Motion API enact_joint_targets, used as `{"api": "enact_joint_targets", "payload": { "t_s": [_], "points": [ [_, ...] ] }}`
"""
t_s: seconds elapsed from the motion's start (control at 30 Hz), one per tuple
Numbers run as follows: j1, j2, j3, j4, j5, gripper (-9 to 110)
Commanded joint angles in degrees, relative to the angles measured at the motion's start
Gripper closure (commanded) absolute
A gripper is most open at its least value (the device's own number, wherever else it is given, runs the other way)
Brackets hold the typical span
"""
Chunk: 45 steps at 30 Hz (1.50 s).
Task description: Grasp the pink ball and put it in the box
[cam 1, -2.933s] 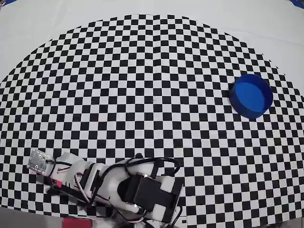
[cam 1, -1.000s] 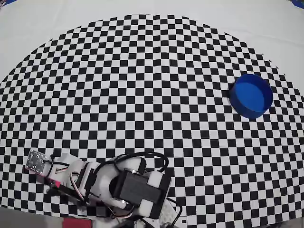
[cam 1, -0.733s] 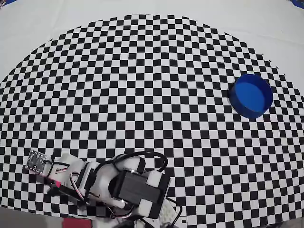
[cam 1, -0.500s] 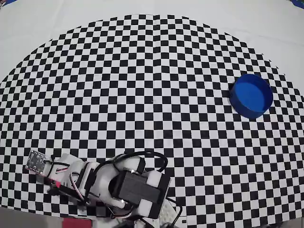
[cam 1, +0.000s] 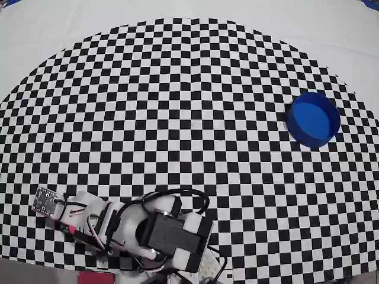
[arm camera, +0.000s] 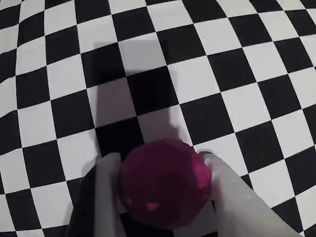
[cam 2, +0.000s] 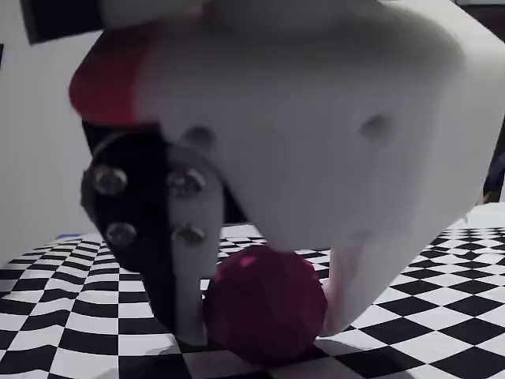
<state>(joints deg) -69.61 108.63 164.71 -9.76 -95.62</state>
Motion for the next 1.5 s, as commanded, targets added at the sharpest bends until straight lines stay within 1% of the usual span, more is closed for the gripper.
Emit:
{"api": "enact_joint_targets", "payload": {
  "t_s": [0.0,0.9,1.47],
  "points": [
    [0.5,3.5,-0.4,-0.5,-0.4,101],
    [3.6,20.8,4.1,2.6,-0.4,101],
    [10.5,31.1,5.4,2.6,-0.4,101]
  ]
}}
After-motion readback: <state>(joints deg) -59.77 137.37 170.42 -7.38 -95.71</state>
